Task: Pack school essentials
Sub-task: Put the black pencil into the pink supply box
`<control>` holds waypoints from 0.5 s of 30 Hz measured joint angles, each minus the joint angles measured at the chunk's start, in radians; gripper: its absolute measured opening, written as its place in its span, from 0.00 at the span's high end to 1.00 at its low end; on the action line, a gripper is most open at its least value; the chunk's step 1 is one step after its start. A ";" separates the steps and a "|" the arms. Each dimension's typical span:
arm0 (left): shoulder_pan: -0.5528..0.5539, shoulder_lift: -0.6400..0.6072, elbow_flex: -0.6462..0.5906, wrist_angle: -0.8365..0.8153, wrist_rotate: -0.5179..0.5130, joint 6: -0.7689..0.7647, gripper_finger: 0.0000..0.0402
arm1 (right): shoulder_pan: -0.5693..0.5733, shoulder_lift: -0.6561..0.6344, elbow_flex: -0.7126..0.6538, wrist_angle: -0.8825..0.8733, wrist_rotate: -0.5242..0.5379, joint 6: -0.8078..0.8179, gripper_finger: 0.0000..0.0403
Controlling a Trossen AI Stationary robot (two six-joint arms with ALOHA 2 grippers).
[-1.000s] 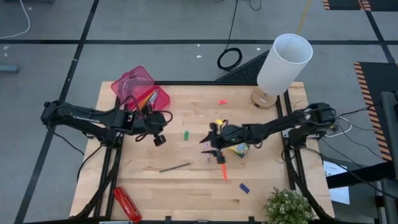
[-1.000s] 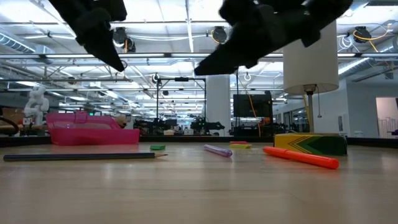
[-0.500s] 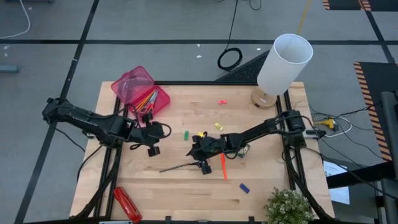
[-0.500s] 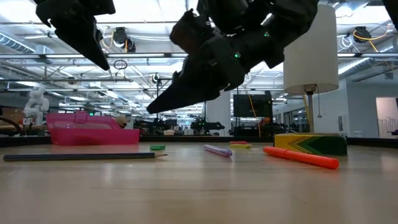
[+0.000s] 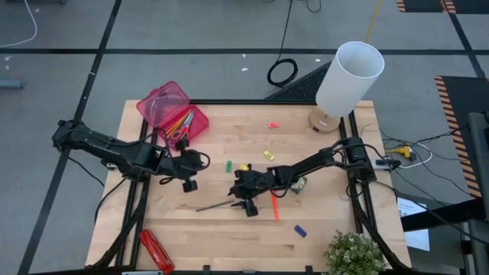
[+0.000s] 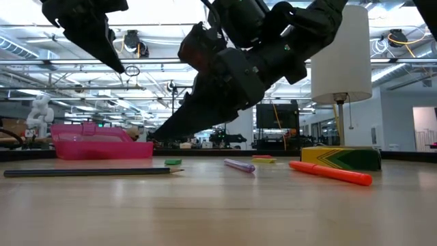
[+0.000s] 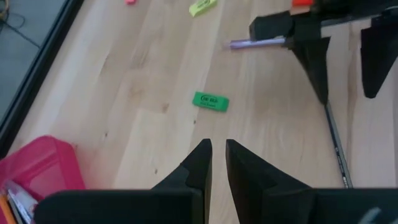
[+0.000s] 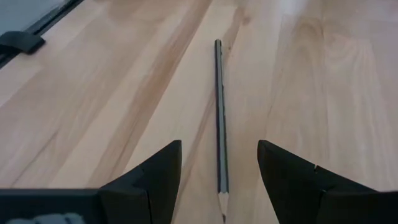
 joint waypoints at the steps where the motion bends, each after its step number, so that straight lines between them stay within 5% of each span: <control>1: 0.000 0.000 0.000 0.012 0.000 0.010 0.88 | 0.002 0.009 0.000 0.012 0.000 0.000 0.50; 15: 0.002 0.000 0.000 0.034 0.000 0.057 0.88 | 0.002 0.093 0.041 -0.029 0.006 -0.014 0.53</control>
